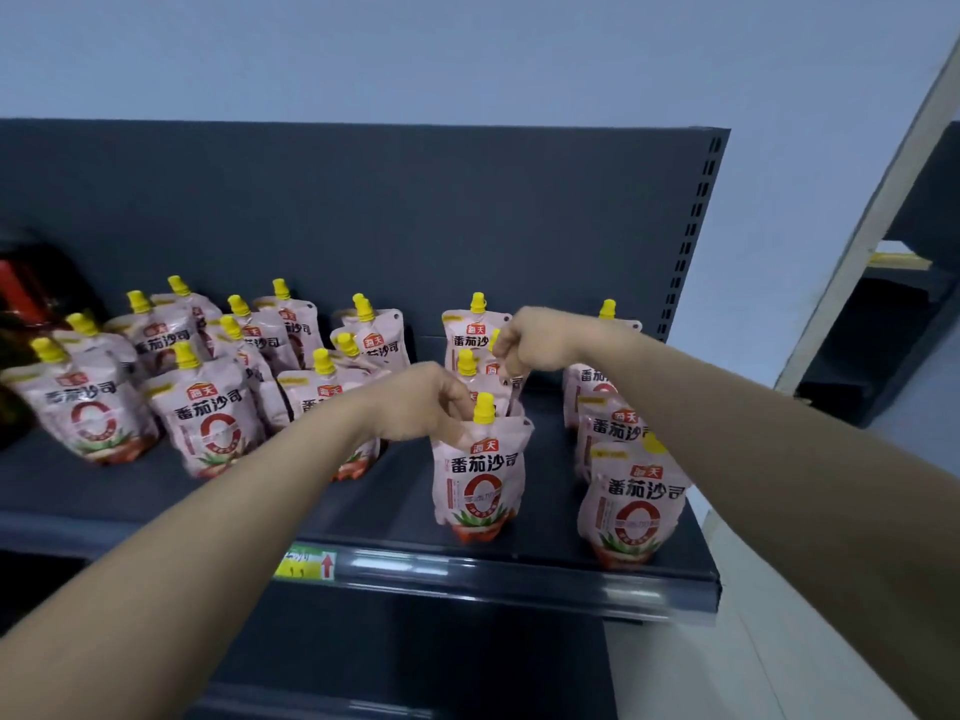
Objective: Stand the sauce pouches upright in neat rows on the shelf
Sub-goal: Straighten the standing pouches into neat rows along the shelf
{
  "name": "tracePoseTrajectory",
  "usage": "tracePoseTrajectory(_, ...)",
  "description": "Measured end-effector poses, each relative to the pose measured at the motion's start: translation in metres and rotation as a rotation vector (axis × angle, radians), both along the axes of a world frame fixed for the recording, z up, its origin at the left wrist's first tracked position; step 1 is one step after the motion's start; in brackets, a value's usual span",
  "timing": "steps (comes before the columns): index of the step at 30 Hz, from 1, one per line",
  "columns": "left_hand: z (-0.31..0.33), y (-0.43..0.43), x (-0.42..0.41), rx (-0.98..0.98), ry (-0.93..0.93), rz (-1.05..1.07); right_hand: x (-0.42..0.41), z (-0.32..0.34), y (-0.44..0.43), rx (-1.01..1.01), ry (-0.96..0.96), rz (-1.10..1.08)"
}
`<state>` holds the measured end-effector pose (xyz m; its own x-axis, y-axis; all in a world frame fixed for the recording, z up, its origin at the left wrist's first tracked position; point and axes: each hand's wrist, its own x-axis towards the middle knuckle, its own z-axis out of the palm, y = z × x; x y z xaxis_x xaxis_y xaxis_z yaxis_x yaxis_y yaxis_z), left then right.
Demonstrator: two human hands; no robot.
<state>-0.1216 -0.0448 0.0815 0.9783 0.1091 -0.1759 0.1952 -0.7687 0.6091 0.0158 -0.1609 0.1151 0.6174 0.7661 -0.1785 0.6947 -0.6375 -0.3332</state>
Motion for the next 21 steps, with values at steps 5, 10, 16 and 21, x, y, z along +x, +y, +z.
tracePoseTrajectory(5, -0.017, 0.007, -0.001, 0.018, -0.047, 0.051, 0.001, -0.021, 0.024, -0.109, -0.035, 0.022)
tracePoseTrajectory(10, -0.020, 0.021, -0.007, -0.003, -0.055, 0.049, -0.004, -0.030, 0.032, -0.202, -0.173, 0.056)
tracePoseTrajectory(16, -0.016, 0.031, -0.013, -0.005, -0.024, 0.025, -0.003, -0.034, 0.035, -0.181, -0.202, 0.022)
tracePoseTrajectory(21, -0.016, 0.031, -0.014, -0.021, -0.027, 0.016, -0.009, -0.034, 0.032, -0.191, -0.204, 0.023)
